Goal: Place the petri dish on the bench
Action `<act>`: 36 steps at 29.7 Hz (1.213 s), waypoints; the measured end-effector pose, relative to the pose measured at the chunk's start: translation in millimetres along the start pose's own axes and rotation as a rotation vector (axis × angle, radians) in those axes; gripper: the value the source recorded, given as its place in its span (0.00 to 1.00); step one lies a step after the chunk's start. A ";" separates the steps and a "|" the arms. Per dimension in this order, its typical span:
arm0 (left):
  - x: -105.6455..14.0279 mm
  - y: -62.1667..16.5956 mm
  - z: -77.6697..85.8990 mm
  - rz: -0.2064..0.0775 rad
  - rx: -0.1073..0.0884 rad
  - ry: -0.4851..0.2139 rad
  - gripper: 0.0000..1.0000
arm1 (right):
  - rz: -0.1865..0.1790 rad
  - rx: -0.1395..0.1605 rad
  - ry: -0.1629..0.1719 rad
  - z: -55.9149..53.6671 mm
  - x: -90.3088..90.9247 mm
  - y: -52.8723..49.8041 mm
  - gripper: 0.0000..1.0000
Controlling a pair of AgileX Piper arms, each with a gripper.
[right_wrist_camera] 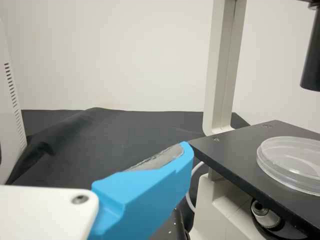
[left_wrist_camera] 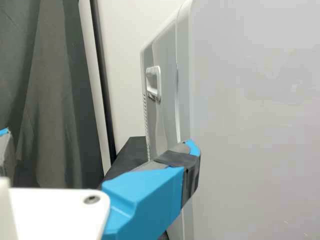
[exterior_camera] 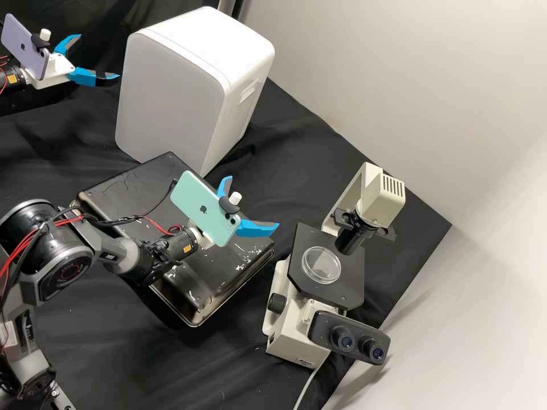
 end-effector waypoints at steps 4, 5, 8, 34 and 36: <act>0.0 0.0 0.0 0.000 0.000 0.000 1.00 | 0.000 0.000 0.000 0.0 0.0 0.0 1.00; 0.0 0.0 0.0 0.000 0.000 0.000 1.00 | 0.000 0.000 0.000 0.0 0.0 0.0 1.00; 0.0 0.0 0.0 0.000 0.000 0.000 1.00 | 0.000 0.000 0.000 0.0 0.0 0.0 1.00; -83.3 -24.0 62.2 -0.009 0.127 -0.488 1.00 | 0.000 0.000 0.000 0.0 0.0 0.0 1.00; -95.4 -28.7 67.0 -0.033 0.136 -0.537 1.00 | 0.000 0.000 0.000 0.0 0.0 0.0 1.00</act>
